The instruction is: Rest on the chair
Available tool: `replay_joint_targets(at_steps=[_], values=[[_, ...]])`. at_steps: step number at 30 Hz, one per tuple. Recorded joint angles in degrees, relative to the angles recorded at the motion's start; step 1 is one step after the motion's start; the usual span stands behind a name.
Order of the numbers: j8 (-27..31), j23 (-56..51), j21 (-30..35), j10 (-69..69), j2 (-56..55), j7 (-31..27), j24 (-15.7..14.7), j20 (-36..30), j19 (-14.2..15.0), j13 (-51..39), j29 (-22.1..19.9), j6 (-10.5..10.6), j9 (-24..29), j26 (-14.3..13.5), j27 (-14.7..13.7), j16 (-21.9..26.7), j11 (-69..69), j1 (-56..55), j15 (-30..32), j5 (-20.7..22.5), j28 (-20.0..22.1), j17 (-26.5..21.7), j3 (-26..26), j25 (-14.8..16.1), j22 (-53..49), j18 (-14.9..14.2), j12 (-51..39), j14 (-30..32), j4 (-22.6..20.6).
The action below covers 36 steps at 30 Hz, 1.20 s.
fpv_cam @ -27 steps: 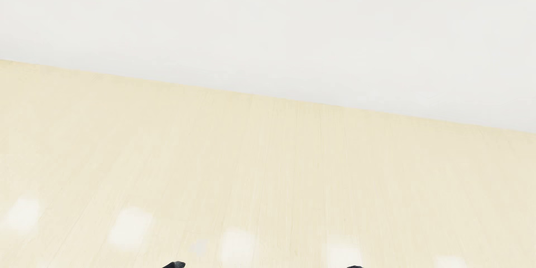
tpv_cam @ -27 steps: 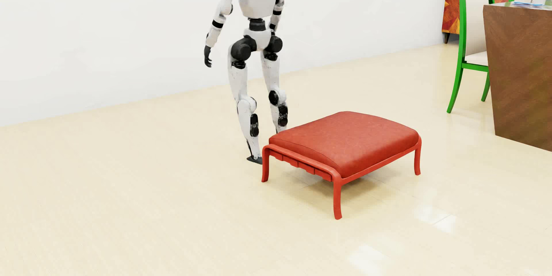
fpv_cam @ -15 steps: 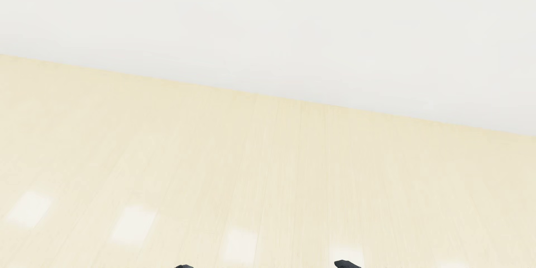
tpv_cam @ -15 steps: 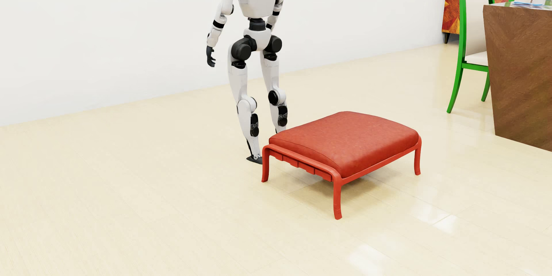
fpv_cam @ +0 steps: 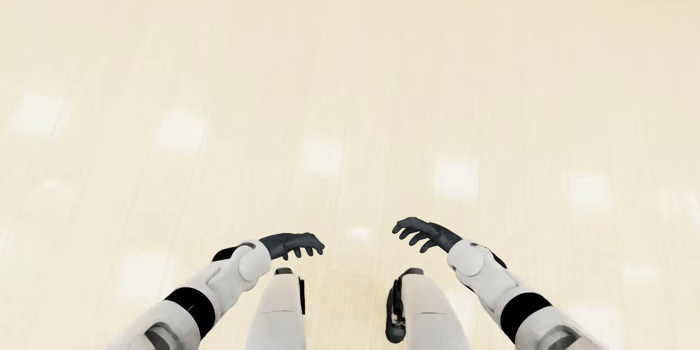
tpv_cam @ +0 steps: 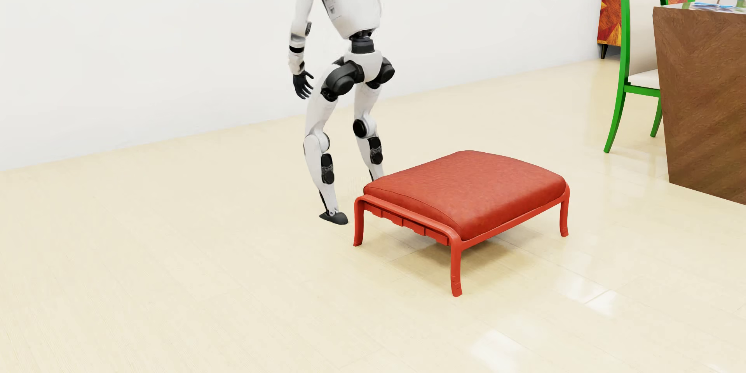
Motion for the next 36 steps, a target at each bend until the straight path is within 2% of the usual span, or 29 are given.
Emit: replay_joint_targets(at_steps=[4,6,8,9,12,15,18,21,23,26,29,31,32,33,35,36], values=[[2.3,-15.0,7.5,15.9,-16.9,-3.9,2.6,-12.8,1.6,-8.3,1.1,-0.5,8.6,-4.2,-5.0,6.8,17.6,-15.8,-3.8,-2.0,1.5,-8.0,0.1,-2.6,-13.7,-1.1,-13.4,-3.2,0.2],[3.5,-23.8,11.0,23.6,-24.6,-5.7,4.0,-19.8,2.4,-13.8,1.4,-0.2,12.4,-7.3,-6.9,9.9,25.6,-23.3,-5.5,-2.7,2.2,-13.7,0.0,-1.9,-20.3,-2.0,-22.2,-5.2,0.4],[4.7,-32.0,15.2,31.3,-31.9,-7.4,2.5,-26.4,3.2,-20.4,0.8,0.0,15.9,-7.2,-6.6,13.5,33.2,-30.4,-7.1,-2.7,3.7,-18.9,-0.3,0.9,-27.4,-3.1,-30.2,-7.1,1.2],[5.3,-35.5,17.2,35.0,-35.1,-8.4,0.8,-29.2,3.6,-23.6,-1.8,-0.2,17.6,-6.7,-6.9,15.7,37.0,-33.4,-8.1,-2.8,9.0,-21.3,-0.5,2.8,-31.2,-3.8,-33.5,-8.3,1.7],[6.9,-47.9,21.1,45.3,-44.8,-10.8,-4.6,-36.8,5.4,-29.9,-8.9,-0.1,21.0,-5.9,-8.1,24.1,47.4,-42.8,-9.9,-3.4,20.0,-30.0,-0.6,9.2,-44.0,-5.0,-42.6,-10.3,2.2],[9.0,-58.2,20.6,53.6,-53.1,-12.7,-7.2,-40.3,7.0,-31.0,-16.2,0.3,23.6,-6.5,-10.3,29.9,56.5,-50.1,-10.8,-5.0,28.2,-37.3,-0.6,13.0,-53.1,-6.7,-47.9,-11.4,1.9],[10.7,-66.3,18.8,60.3,-59.1,-14.0,-8.1,-41.5,7.4,-30.3,-20.8,0.6,25.6,-7.2,-12.2,35.0,63.5,-55.6,-10.8,-5.3,33.6,-41.8,-0.7,14.8,-59.8,-7.6,-50.2,-11.5,1.7],[11.9,-70.6,15.0,64.9,-62.2,-14.9,-7.5,-38.9,7.4,-26.8,-23.2,0.8,26.6,-7.5,-13.2,38.0,68.3,-58.4,-9.7,-5.5,36.5,-43.5,-0.8,14.9,-62.9,-8.1,-47.7,-10.0,1.3],[12.1,-70.4,12.6,66.5,-61.7,-15.3,-6.9,-35.6,7.3,-23.8,-23.3,0.8,26.5,-7.3,-13.1,38.1,69.8,-58.0,-7.9,-5.6,36.2,-42.9,-0.7,14.4,-62.4,-8.2,-44.1,-8.7,1.4],[11.4,-65.1,8.6,65.3,-57.3,-15.1,-5.1,-25.6,6.7,-17.6,-18.9,0.9,24.6,-6.5,-11.2,35.2,68.0,-54.1,-4.1,-5.4,31.4,-38.3,-0.7,11.8,-57.2,-7.8,-33.1,-5.9,1.8],[10.9,-57.0,1.8,66.0,-51.6,-14.9,-2.1,-15.0,5.8,-9.4,-12.9,0.5,21.6,-6.4,-9.4,28.5,68.6,-48.3,-3.5,-5.1,23.2,-30.1,-0.8,7.3,-48.9,-6.7,-22.3,-5.4,1.8],[10.6,-49.8,-3.8,66.3,-47.7,-14.4,0.5,-5.7,5.2,-2.7,-11.8,0.1,18.9,-6.6,-8.9,22.0,68.8,-44.0,-3.5,-5.0,18.5,-22.2,-0.8,3.7,-41.4,-6.3,-13.5,-5.8,2.1],[10.5,-46.4,-6.6,66.2,-46.2,-14.2,0.9,-0.8,4.9,0.5,-13.1,0.1,17.5,-6.0,-8.5,18.8,68.6,-42.4,-3.3,-4.9,18.3,-18.7,-0.7,3.1,-37.9,-6.1,-9.0,-5.9,2.4],[10.4,-42.8,-9.4,66.0,-44.9,-14.0,0.3,3.8,4.8,3.3,-15.3,0.3,16.3,-5.1,-8.3,15.9,68.3,-41.2,-3.2,-4.8,20.6,-15.5,-0.8,4.0,-34.7,-6.0,-4.7,-5.8,2.4],[10.2,-36.4,-14.3,65.4,-42.9,-13.7,-2.8,11.5,4.3,7.9,-21.0,0.3,14.7,-2.9,-7.7,11.4,67.6,-39.3,-2.7,-4.2,26.9,-9.8,-0.9,5.8,-29.3,-5.6,2.7,-5.2,2.3],[10.2,-32.2,-15.8,65.1,-42.1,-13.6,-5.4,14.5,3.8,9.8,-24.1,0.2,14.0,-1.4,-7.2,9.2,67.3,-38.6,-2.5,-3.8,29.8,-7.3,-1.0,8.0,-26.1,-5.6,5.8,-4.9,2.4]])
